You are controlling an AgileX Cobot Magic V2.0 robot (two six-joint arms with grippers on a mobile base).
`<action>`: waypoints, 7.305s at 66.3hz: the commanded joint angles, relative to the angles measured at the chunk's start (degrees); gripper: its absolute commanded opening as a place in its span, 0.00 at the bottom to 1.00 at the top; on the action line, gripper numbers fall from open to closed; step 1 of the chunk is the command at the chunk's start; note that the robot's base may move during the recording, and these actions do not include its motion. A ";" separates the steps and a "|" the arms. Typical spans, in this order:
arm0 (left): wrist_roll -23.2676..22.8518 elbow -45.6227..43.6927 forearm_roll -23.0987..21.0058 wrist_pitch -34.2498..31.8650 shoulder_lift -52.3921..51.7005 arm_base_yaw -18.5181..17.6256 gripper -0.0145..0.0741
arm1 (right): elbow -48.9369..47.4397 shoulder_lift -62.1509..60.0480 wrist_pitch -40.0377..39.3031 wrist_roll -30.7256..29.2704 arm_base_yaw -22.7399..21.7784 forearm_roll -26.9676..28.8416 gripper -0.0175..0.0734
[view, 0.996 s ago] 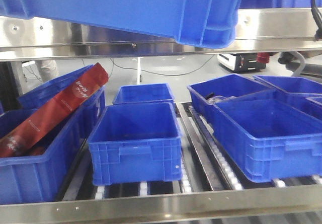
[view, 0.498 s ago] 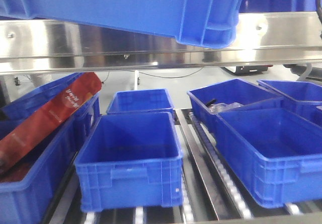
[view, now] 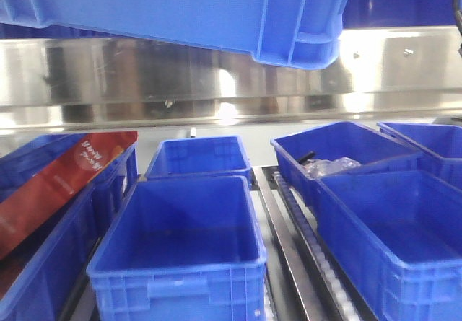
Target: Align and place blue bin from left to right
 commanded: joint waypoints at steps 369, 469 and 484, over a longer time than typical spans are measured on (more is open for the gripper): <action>0.11 89.20 9.93 -32.89 -74.68 5.05 0.04 | 100.17 -79.38 -57.97 -5.75 -4.26 -12.40 0.12; 7.63 109.03 5.05 -40.10 -91.40 14.66 0.04 | 100.17 -79.38 -57.97 -5.75 -4.26 -12.40 0.12; 7.63 109.03 5.05 -40.10 -91.40 14.66 0.04 | 100.17 -79.38 -57.97 -5.75 -4.26 -12.40 0.12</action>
